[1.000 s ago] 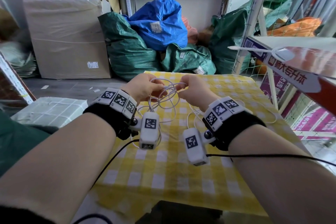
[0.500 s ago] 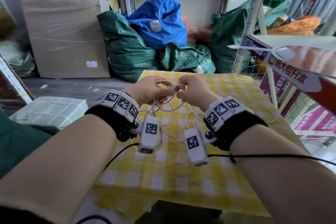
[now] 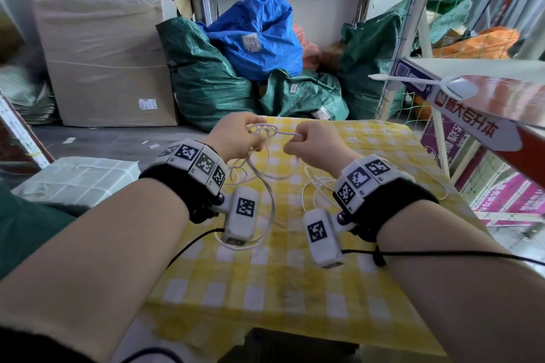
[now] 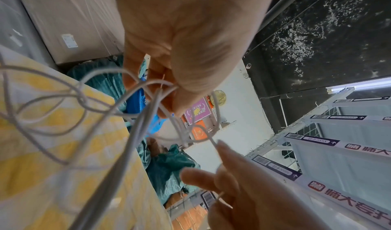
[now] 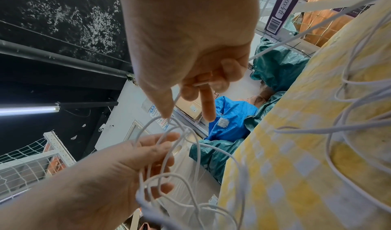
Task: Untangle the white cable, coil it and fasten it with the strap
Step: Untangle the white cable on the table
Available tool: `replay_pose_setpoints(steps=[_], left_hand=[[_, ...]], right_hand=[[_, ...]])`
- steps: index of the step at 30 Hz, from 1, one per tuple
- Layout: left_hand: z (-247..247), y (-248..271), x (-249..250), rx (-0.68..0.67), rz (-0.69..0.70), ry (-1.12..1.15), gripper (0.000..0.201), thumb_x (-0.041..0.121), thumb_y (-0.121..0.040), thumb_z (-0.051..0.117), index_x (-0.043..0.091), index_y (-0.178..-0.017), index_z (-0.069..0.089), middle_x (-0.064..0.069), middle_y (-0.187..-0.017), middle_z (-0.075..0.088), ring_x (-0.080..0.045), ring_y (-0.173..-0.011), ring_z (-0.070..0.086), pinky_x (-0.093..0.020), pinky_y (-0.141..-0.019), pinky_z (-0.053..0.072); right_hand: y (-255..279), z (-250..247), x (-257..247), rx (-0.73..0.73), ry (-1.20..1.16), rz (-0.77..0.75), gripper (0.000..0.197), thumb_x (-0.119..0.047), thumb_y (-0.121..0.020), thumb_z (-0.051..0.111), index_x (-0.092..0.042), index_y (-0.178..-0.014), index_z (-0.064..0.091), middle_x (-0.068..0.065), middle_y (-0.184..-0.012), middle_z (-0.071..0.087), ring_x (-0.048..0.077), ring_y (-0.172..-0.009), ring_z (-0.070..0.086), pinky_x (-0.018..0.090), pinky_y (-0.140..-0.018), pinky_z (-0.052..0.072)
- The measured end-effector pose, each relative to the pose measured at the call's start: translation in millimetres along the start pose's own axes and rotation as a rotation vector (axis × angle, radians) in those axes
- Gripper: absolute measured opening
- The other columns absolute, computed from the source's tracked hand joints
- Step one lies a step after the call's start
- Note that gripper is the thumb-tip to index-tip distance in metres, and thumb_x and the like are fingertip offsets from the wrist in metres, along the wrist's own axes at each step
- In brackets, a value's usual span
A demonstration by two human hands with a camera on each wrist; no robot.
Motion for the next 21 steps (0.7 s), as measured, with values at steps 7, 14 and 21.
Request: replay_pose_setpoints(steps=[7,14,21], left_hand=[[-14,-4,-9,0.072,-0.079,-0.025,0.029,0.007,-0.096,0.04,0.01,-0.113,0.064,-0.001,-0.062,0.045,-0.015,-0.051,0.037,-0.023,-0.049,0.034],[-26,-4,-19,0.062,-0.181,0.06,0.04,-0.006,-0.089,0.032,0.011,-0.097,0.068,-0.006,-0.087,0.062,-0.016,-0.074,0.05,-0.021,-0.058,0.037],[-37,1,-23,0.014,-0.221,-0.096,0.03,-0.002,-0.09,0.041,0.008,-0.099,0.067,-0.006,-0.095,0.065,-0.02,-0.092,0.057,-0.026,-0.078,0.041]], right_hand=[[-7,-11,3,0.13,-0.018,-0.008,0.046,-0.042,-0.09,0.054,-0.013,-0.058,0.038,0.017,-0.074,0.066,0.019,-0.06,0.049,0.031,-0.058,0.042],[-6,-20,-2,0.303,0.023,0.043,0.043,-0.023,-0.086,0.057,-0.016,-0.052,0.032,-0.001,-0.053,0.035,0.016,-0.054,0.038,0.028,-0.053,0.033],[-5,-18,-3,0.353,-0.256,0.038,0.037,-0.01,-0.074,0.052,-0.019,-0.049,0.026,0.011,-0.059,0.042,0.039,-0.073,0.069,0.052,-0.063,0.055]])
Point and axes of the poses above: each hand's wrist, its own y-axis away from the middle knuckle, its own z-axis out of the palm, x = y × z, the point moved 2 cm from there along -y, towards the middle knuckle
